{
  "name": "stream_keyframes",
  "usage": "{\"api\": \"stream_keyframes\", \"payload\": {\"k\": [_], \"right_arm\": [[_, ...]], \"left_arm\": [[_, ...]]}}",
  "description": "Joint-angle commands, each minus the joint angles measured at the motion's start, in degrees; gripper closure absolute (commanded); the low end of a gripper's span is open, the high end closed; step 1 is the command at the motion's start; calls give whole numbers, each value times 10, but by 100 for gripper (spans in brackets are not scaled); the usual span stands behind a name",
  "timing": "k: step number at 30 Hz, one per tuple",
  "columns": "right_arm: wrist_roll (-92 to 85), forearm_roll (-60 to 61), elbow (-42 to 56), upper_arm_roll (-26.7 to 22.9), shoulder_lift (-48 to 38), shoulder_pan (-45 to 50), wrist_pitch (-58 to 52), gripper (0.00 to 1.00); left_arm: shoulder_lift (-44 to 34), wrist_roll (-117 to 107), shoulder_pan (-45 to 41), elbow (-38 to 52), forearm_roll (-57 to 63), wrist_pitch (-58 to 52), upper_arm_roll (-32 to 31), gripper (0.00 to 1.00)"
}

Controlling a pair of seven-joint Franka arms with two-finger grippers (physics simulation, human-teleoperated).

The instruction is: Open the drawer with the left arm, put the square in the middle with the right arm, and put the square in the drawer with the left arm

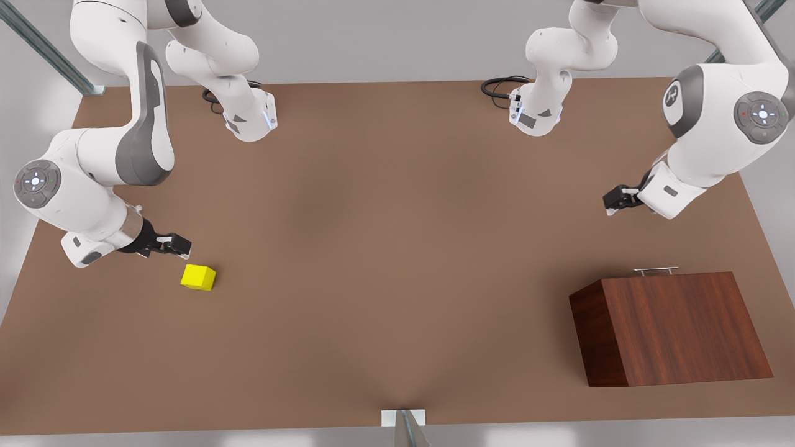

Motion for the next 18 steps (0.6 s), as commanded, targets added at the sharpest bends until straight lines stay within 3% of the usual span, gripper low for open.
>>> {"api": "stream_keyframes", "payload": {"k": [1, 3, 5, 9, 13, 18], "right_arm": [[0, 0, -1, 0, 0, 0, 1, 0], [0, 0, -1, 0, 0, 0, 3, 0], [0, 0, -5, 0, 2, 0, 8, 0], [-1, -2, -118, 0, 25, -4, 162, 0], [25, -2, -233, 4, 47, 11, 306, 0], [65, -2, -260, 4, 68, 12, 294, 0]], "left_arm": [[1, 0, -1, 0, 1, -3, 0, 0], [0, -4, -1, -34, 1, -6, 5, 0], [-9, -186, -1, -108, 1, 32, 8, 0], [-61, -633, -1, -308, 7, 270, 57, 0], [-74, -666, 1, -415, 7, 491, 106, 0], [-58, -738, 20, -434, 6, 542, 106, 0]]}}
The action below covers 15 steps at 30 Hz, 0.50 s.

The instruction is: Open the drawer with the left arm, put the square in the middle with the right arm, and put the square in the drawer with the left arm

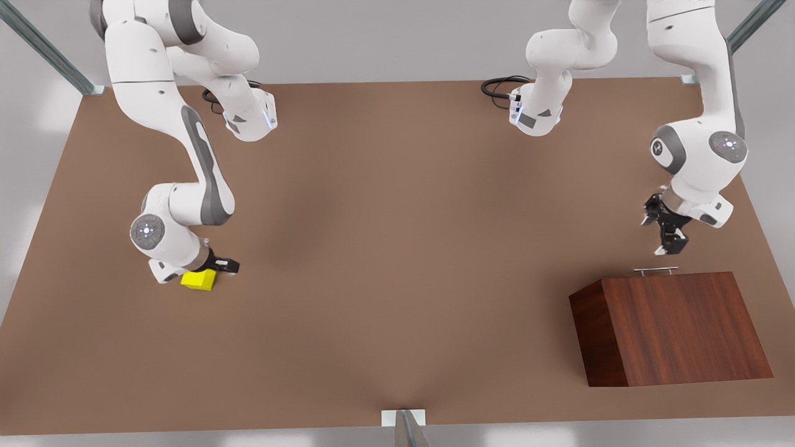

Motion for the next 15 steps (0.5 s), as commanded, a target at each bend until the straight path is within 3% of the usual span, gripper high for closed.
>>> {"api": "stream_keyframes", "payload": {"k": [1, 6, 15], "right_arm": [[0, 0, -3, 1, 0, 0, 3, 0], [6, -1, -12, -4, 0, -36, -8, 0], [-10, -44, 28, -11, 73, -75, -6, 0]], "left_arm": [[2, 0, -57, 0, 0, 6, 1, 0], [43, 7, -51, 4, 7, 55, 1, 0], [43, 7, -50, 2, 13, 59, 1, 0]]}}
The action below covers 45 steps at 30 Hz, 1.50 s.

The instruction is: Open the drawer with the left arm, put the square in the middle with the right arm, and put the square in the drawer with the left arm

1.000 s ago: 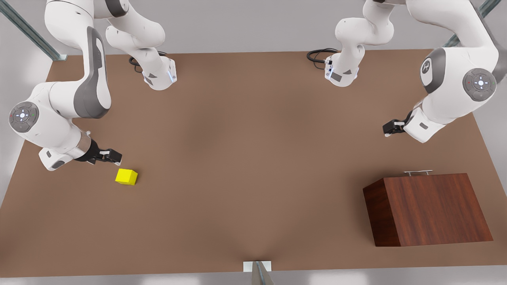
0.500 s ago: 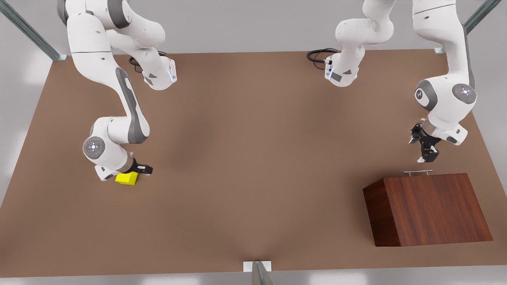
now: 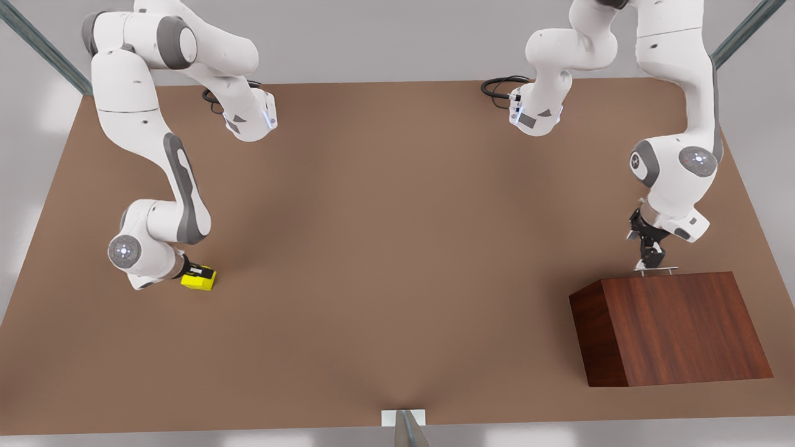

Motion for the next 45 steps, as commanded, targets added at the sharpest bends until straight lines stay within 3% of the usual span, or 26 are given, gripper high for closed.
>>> {"api": "stream_keyframes", "payload": {"k": [1, 27, 29, 32, 42, 45], "right_arm": [[0, 0, 0, 0, 1, 0, 3, 0], [-66, 2, -6, 2, 54, -13, 78, 0], [-68, 0, -4, 2, 59, -13, 79, 8], [-68, 0, -3, 2, 59, -12, 79, 41], [-57, 3, -1, 5, 35, -5, 62, 42], [-15, 5, 95, 13, 13, 21, -68, 42]], "left_arm": [[0, 0, 1, 0, 1, 0, 1, 0], [62, 1, 49, -5, 15, 57, 0, 0], [63, 1, 49, -5, 15, 57, 0, 0], [65, 1, 50, -5, 15, 56, 1, 0], [58, 0, 50, -13, 14, 44, 0, 0], [57, -1, 50, -17, 14, 33, 0, 0]]}}
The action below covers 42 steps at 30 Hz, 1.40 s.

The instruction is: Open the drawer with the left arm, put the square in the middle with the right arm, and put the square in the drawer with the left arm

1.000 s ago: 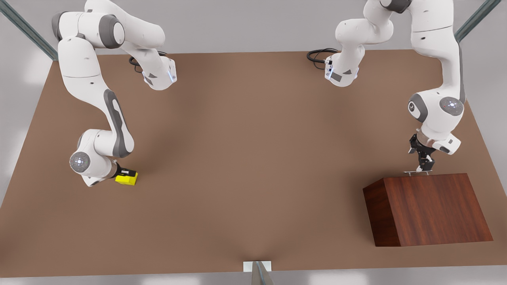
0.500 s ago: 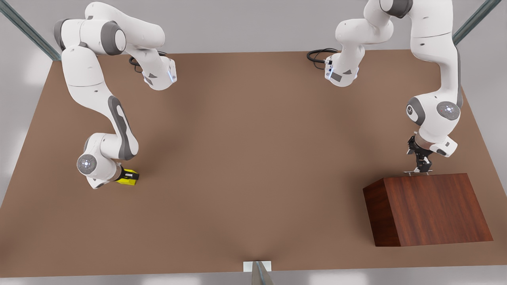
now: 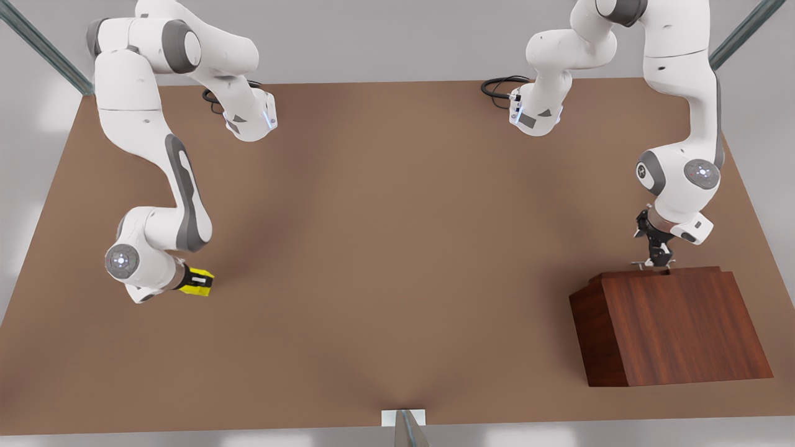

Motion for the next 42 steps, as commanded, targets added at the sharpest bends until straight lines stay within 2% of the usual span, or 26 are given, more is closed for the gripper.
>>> {"api": "stream_keyframes", "payload": {"k": [1, 3, 4, 6, 10, 11, 15, 17, 22, 24, 28, 30, 36, 37, 38, 39, 42], "right_arm": [[9, -2, 5, 1, -1, 3, -5, 42], [145, 13, 85, 26, 3, 52, -98, 42], [210, 13, 101, 44, 4, 71, -101, 42], [355, 15, 155, 117, 17, 74, -120, 42], [564, 13, 286, 257, 108, 76, -148, 42], [589, 10, 304, 276, 122, 103, -149, 42], [650, -29, 380, 244, 192, 263, -143, 42], [657, -30, 420, 243, 227, 290, -142, 42], [659, -30, 447, 228, 267, 333, -113, 42], [660, -30, 474, 188, 295, 374, -112, 42], [746, -28, 490, 175, 355, 381, -50, 42], [812, -27, 490, 177, 355, 381, -37, 41], [819, -29, 486, 179, 355, 402, -47, 38], [820, -28, 486, 179, 357, 406, -44, 19], [820, -28, 485, 179, 358, 408, -43, 6], [820, -27, 483, 179, 358, 409, -46, 1], [818, -28, 483, 179, 357, 410, -47, 0]], "left_arm": [[0, 0, 0, 0, 0, 0, 0, 0], [-11, 0, 0, 0, 0, -34, 0, 0], [-19, 2, 0, 0, 0, -53, 0, 0], [-27, 2, 0, 0, 0, -70, 0, 0], [-31, 2, 0, -5, 0, -85, 0, 0], [-33, 2, 0, -5, 0, -92, 1, 0], [-57, 2, 0, -11, 0, -120, 1, 0], [-57, 2, 0, -13, 0, -122, 1, 0], [-56, 3, 5, -13, 0, -121, 5, 0], [-58, 2, 6, -12, 2, -114, 5, 0], [-53, 2, 13, -12, 12, -84, 5, 0], [-52, 2, 15, -12, 13, -84, 5, 0], [-40, 2, 16, -17, 14, -90, 4, 0], [-40, 2, 16, -17, 14, -90, 4, 0], [-40, 2, 16, -18, 14, -91, 5, 0], [-40, 2, 16, -18, 14, -91, 5, 0], [-45, 2, 16, -25, 14, -96, 4, 0]]}}
